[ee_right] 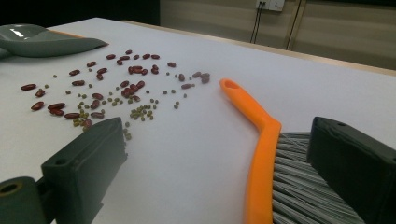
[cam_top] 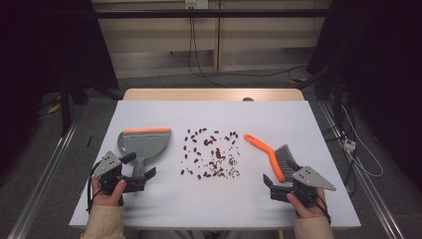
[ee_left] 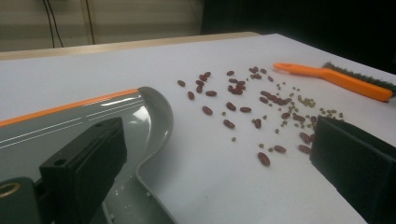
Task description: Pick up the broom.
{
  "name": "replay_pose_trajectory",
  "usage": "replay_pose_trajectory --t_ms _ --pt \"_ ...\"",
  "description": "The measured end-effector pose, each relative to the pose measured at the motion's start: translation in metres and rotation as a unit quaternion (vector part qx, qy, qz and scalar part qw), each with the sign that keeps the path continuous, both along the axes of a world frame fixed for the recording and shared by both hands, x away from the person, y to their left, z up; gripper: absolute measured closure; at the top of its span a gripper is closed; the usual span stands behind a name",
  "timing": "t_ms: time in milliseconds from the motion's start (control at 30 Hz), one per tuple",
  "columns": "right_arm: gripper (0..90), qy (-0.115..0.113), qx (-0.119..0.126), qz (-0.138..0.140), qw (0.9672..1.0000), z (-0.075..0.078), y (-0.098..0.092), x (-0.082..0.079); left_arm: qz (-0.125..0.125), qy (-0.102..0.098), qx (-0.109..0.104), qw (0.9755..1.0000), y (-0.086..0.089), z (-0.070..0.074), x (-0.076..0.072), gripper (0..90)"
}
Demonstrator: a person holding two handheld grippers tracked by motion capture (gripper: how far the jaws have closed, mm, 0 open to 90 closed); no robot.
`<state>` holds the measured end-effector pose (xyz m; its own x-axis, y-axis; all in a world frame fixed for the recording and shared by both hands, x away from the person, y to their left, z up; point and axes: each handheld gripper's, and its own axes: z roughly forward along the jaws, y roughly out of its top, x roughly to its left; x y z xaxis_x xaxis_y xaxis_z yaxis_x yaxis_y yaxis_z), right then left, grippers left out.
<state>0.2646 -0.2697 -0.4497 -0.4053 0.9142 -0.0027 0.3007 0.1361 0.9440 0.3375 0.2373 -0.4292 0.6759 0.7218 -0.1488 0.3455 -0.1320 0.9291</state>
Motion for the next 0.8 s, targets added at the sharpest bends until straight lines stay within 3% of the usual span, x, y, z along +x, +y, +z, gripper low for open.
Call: replay_pose_trajectory --t_ms 433,800 --pt "4.5 -0.007 -0.004 -0.001 1.0000 0.002 0.000 0.004 -0.002 -0.002 0.002 1.0000 -0.001 0.000 0.001 3.6" --pt "5.7 -0.001 -0.004 -0.005 1.0000 0.008 -0.008 0.026 -0.003 -0.002 -0.002 1.0000 -0.004 -0.001 0.002 3.6"
